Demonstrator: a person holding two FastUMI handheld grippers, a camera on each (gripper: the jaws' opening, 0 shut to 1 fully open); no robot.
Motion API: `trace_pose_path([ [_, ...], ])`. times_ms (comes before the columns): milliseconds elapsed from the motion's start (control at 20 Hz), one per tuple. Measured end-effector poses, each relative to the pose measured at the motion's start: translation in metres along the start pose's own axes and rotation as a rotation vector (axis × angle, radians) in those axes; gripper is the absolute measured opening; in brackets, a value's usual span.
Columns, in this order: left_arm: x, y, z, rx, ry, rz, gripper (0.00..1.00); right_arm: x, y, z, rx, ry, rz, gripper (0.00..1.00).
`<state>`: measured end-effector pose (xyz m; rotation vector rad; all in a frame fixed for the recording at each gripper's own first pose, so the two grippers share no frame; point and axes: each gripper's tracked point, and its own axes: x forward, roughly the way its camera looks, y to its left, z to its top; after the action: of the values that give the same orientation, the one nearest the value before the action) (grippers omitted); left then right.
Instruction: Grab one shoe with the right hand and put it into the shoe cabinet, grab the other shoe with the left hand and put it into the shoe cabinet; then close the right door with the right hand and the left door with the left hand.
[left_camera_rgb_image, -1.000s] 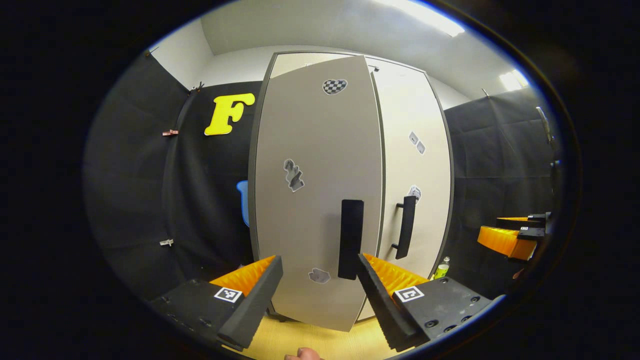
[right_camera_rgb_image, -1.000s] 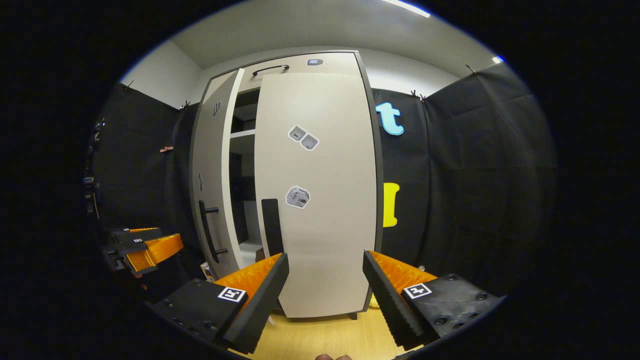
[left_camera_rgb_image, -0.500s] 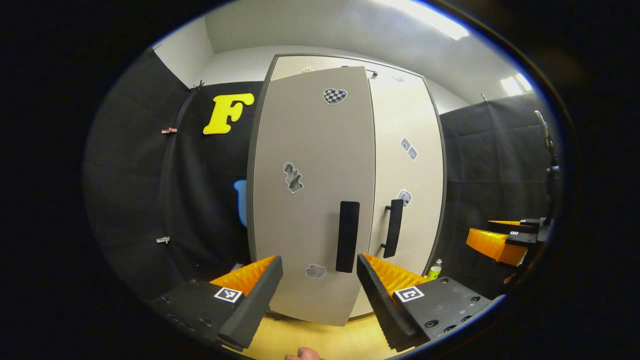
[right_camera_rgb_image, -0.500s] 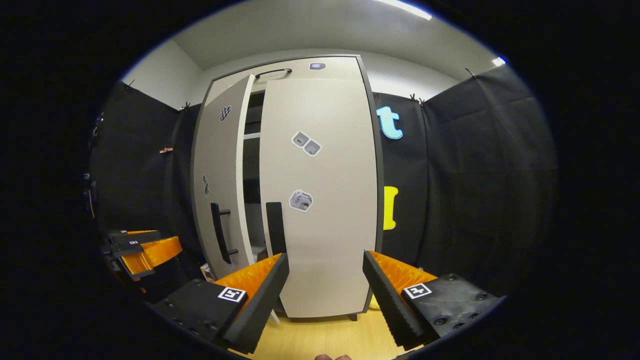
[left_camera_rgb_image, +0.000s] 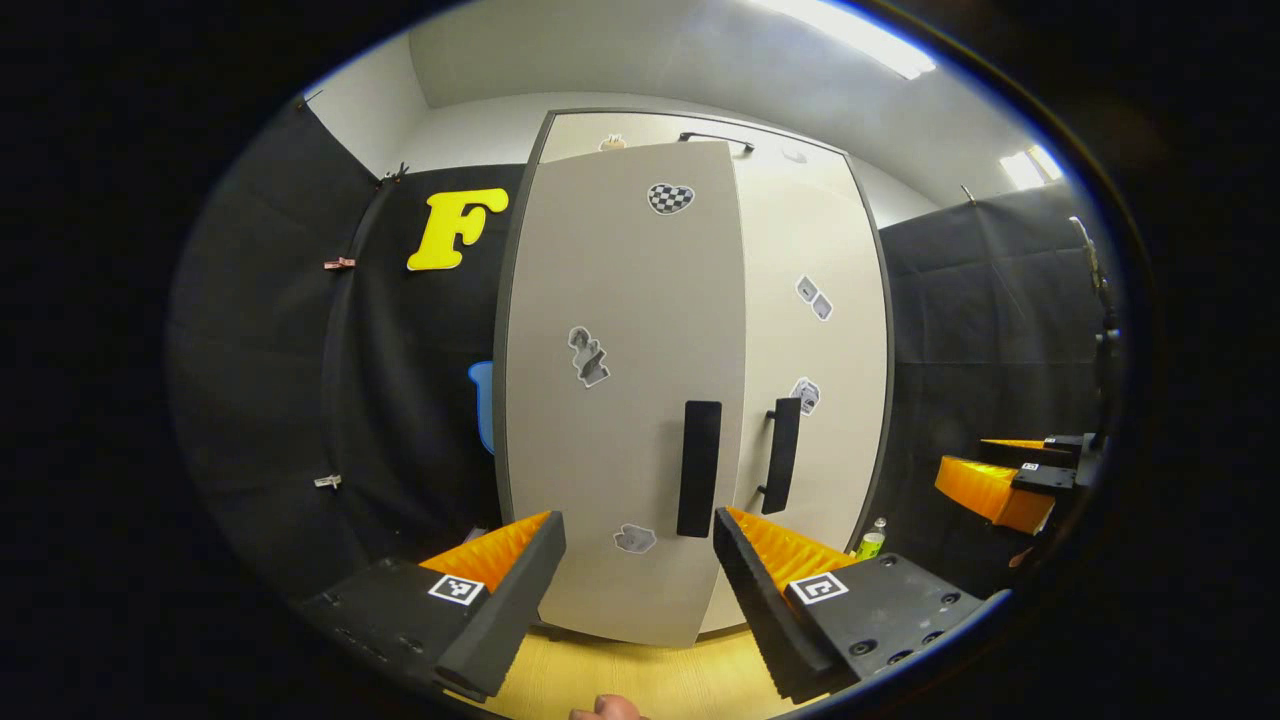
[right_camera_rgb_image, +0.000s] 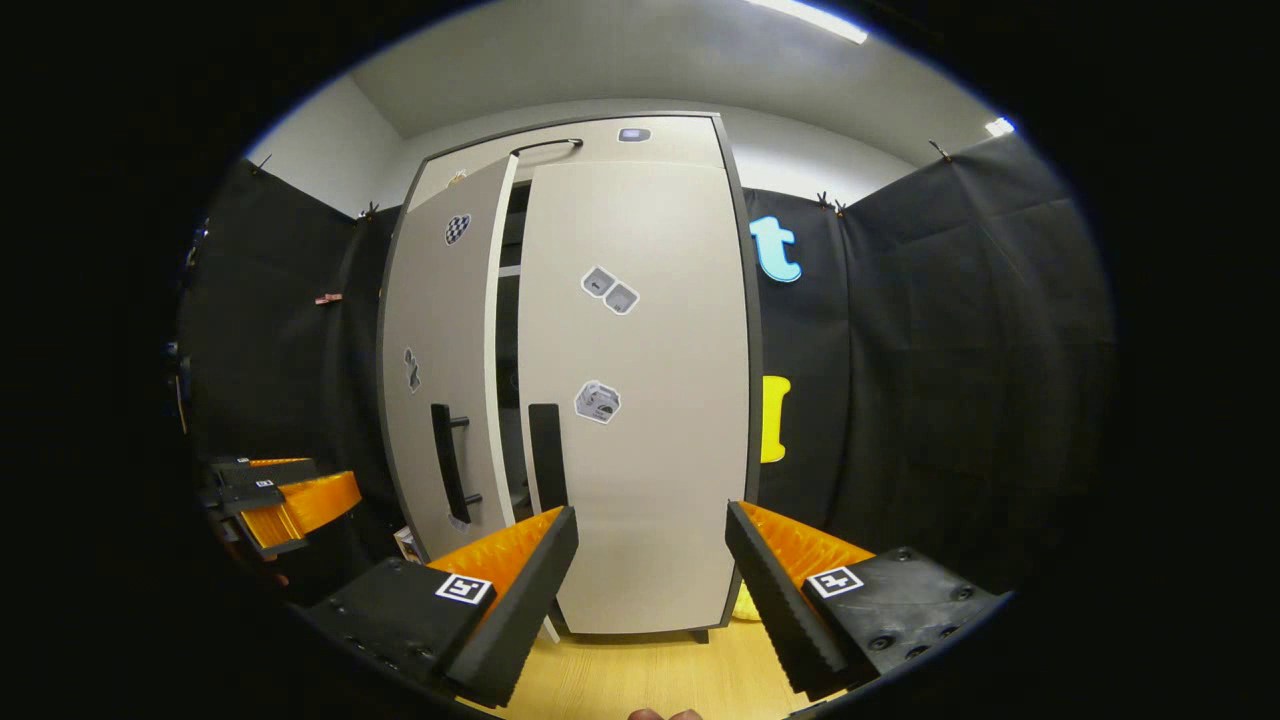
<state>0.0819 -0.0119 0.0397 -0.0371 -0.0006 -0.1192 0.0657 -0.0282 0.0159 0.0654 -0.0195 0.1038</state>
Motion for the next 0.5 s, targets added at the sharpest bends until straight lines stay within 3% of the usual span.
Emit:
trace_pose_path([
  [500,0.0030,-0.0037,0.0043,-0.010,0.002,0.010,0.95,0.0003,-0.0071,0.0006,0.011,-0.008,-0.016,0.98],
])
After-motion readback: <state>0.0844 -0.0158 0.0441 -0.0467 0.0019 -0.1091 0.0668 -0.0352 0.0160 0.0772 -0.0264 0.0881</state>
